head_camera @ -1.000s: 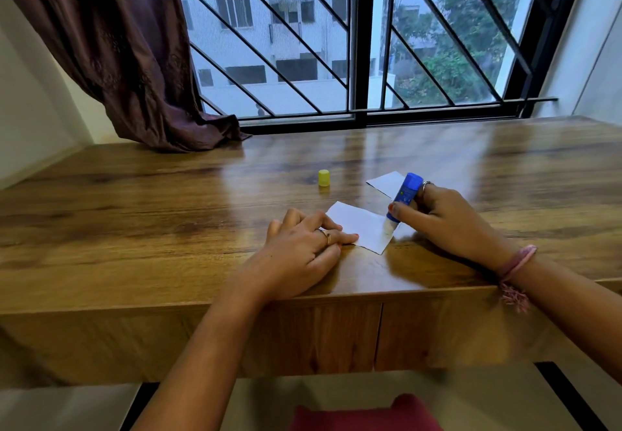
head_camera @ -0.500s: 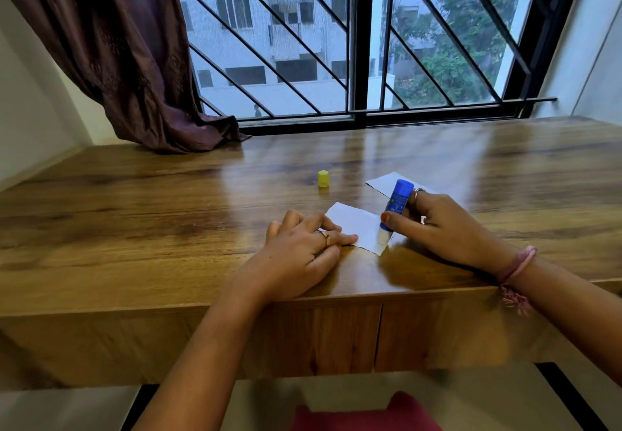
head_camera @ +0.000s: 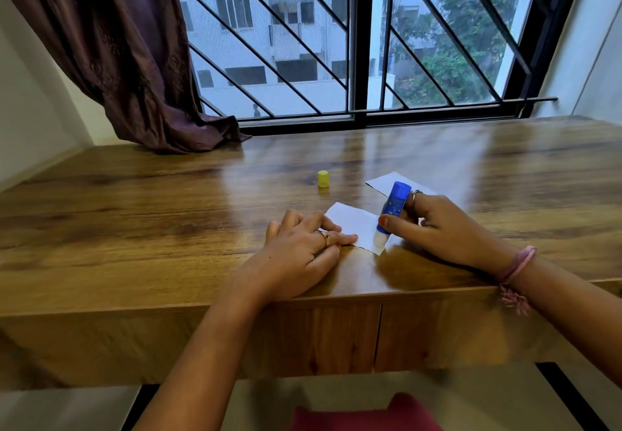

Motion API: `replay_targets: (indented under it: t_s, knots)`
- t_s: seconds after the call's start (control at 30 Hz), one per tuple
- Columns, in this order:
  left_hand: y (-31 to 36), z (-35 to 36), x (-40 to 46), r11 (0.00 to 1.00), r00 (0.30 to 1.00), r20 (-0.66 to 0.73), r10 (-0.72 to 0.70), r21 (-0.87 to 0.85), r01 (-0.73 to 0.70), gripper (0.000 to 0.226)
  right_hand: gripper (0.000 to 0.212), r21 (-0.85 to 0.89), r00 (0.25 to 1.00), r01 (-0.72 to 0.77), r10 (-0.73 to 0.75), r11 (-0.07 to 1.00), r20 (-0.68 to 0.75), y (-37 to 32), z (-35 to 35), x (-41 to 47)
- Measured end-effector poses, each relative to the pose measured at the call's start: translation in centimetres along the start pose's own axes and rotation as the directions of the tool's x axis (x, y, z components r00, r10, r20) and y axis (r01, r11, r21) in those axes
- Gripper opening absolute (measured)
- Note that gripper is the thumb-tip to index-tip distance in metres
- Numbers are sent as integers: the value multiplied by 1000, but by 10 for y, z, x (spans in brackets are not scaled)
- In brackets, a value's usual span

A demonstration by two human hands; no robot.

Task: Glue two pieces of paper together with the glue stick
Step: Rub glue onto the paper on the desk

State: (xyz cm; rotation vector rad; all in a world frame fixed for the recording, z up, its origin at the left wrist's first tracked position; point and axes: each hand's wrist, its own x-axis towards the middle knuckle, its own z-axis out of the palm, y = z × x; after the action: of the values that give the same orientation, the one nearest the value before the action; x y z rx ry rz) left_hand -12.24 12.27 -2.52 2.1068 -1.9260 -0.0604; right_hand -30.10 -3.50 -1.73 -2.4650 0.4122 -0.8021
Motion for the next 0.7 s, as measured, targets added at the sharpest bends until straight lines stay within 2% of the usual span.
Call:
replay_targets:
  t_s: [0.07,0.23,0.37,0.53,0.7]
  knots:
    - [-1,0,0,1000,1000,-1,1,3,-1,37,25,-8,999,31,-31,999,32,0,1,-1]
    - [-1,1,0,1000,1000,-11,-1,-12,1,37,27,2,997,-55,55,998,-52,4,0,2]
    - [-1,1,1,1000,1000,-9,-1,-7,1,36,23,10,999,4,-5,1000,41,1,2,0]
    - [-1,2,1,1000,1000,-18,-2,-21,2,36,26,17,992,-97,98,995,-84,3,0,3]
    - [-3,2,1,1000,1000,-8,3,-12,-3,36,23,1,999,-36,36,999,-4,1,0,0]
